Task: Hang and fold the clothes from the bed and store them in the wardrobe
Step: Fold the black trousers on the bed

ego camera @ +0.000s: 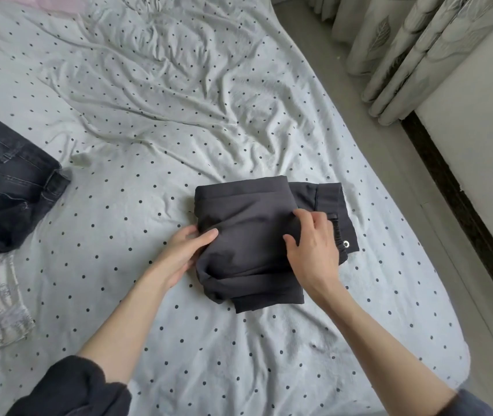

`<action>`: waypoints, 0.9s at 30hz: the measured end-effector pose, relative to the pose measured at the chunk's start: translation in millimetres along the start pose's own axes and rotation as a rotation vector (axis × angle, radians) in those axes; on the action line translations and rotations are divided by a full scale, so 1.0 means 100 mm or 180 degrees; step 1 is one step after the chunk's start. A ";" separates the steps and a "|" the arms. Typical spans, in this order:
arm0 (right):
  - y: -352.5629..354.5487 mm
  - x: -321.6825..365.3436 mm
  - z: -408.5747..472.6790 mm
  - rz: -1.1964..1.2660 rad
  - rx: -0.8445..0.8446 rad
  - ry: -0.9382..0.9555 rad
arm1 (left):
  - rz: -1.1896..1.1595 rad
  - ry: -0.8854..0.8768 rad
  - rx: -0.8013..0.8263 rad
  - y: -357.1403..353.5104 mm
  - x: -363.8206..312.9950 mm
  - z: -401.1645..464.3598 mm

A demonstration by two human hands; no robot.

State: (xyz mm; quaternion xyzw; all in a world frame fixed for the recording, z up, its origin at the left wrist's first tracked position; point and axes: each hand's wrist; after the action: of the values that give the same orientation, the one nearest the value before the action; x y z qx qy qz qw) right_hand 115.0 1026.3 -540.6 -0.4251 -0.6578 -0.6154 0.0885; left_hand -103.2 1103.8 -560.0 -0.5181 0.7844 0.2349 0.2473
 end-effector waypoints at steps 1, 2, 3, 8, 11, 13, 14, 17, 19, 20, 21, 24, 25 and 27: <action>-0.02 0.00 -0.01 0.0062 0.0142 0.0012 | -0.0032 0.0004 0.0077 0.02 0.00 -0.01; -0.05 -0.01 -0.01 0.0127 0.0304 -0.0026 | -0.0076 0.0001 0.0162 0.03 0.00 0.00; -0.06 -0.03 -0.01 0.0174 0.0448 -0.0071 | -0.0144 0.0005 0.0253 0.04 0.00 0.00; -0.14 -0.07 0.00 -0.0227 0.0627 -0.0003 | -0.0321 0.0179 0.0562 0.04 -0.02 -0.02; -0.13 -0.09 -0.02 -0.0246 0.0749 0.0054 | -0.0080 0.0111 0.0443 -0.02 -0.10 -0.04; -0.09 -0.12 -0.04 -0.0197 0.0824 0.0114 | 0.0129 0.0054 0.0200 -0.08 -0.16 -0.06; -0.07 -0.14 -0.05 -0.0182 0.0832 0.0137 | 0.0201 0.0053 0.0097 -0.11 -0.17 -0.06; 0.01 -0.16 -0.12 -0.0293 0.0686 0.0341 | 0.0326 0.0034 -0.0149 -0.17 -0.23 -0.13; 0.03 -0.13 -0.18 -0.0141 0.0694 0.0464 | 0.0421 -0.0018 -0.0270 -0.19 -0.28 -0.20; 0.02 -0.09 -0.22 -0.0023 0.0749 0.0482 | 0.0473 -0.0053 -0.0302 -0.18 -0.31 -0.25; 0.00 -0.04 -0.27 0.0103 0.0803 0.0484 | 0.0560 -0.0101 -0.0319 -0.16 -0.34 -0.31; -0.10 0.12 -0.35 0.0612 0.1084 0.0490 | 0.0832 -0.0213 -0.0466 0.01 -0.40 -0.51; -0.14 0.17 -0.35 0.0804 0.1249 0.0459 | 0.0878 -0.0210 -0.0556 0.08 -0.42 -0.57; -0.21 0.24 -0.31 0.1084 0.1621 0.0321 | 0.0885 -0.0135 -0.0678 0.21 -0.44 -0.63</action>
State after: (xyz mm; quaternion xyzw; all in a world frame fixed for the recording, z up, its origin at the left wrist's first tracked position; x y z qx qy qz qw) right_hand 73.8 1011.8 -533.6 -0.4622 -0.7050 -0.4275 0.3266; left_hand -116.5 1102.6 -481.2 -0.4228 0.8137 0.3595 0.1727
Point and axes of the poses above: each hand's wrist, its own z-axis towards the middle knuckle, its own y-axis out of the back of the hand, x = y × z, and after that the axes turned 11 degrees about z, right-handed
